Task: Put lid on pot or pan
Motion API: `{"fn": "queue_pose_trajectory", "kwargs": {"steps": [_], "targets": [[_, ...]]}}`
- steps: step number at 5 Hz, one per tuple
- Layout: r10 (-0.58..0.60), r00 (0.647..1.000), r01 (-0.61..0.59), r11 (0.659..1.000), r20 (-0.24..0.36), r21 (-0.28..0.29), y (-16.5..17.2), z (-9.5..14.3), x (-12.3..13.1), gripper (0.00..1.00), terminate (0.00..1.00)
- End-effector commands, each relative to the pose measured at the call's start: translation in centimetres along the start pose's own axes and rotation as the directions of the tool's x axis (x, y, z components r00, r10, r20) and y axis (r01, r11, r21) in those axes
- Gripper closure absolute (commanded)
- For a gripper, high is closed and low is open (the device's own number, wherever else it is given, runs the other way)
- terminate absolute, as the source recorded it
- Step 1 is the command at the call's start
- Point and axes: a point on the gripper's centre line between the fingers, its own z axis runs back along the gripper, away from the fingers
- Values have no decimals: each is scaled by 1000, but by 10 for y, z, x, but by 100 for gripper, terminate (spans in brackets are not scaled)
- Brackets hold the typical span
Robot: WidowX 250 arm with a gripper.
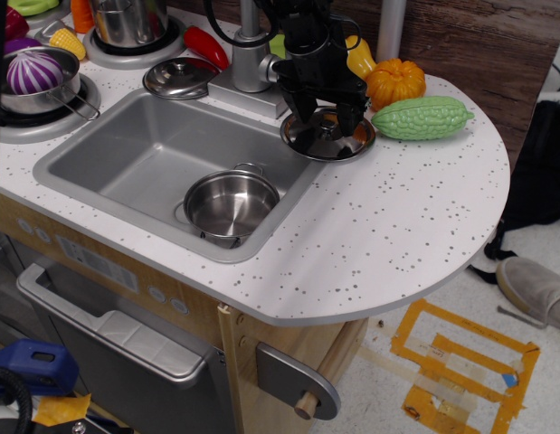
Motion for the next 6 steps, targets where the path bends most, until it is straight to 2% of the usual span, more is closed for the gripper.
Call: {"fn": "queue_pose_trajectory", "kwargs": {"steps": [1,5,6], "targets": [[18,998,-19,1000,60,12,6,13,11,0,0],[44,995,-44,999,93,-6,2,-5,14,0,0],[42,994,-44,999,98,13,0,-5,13,100,0]]}}
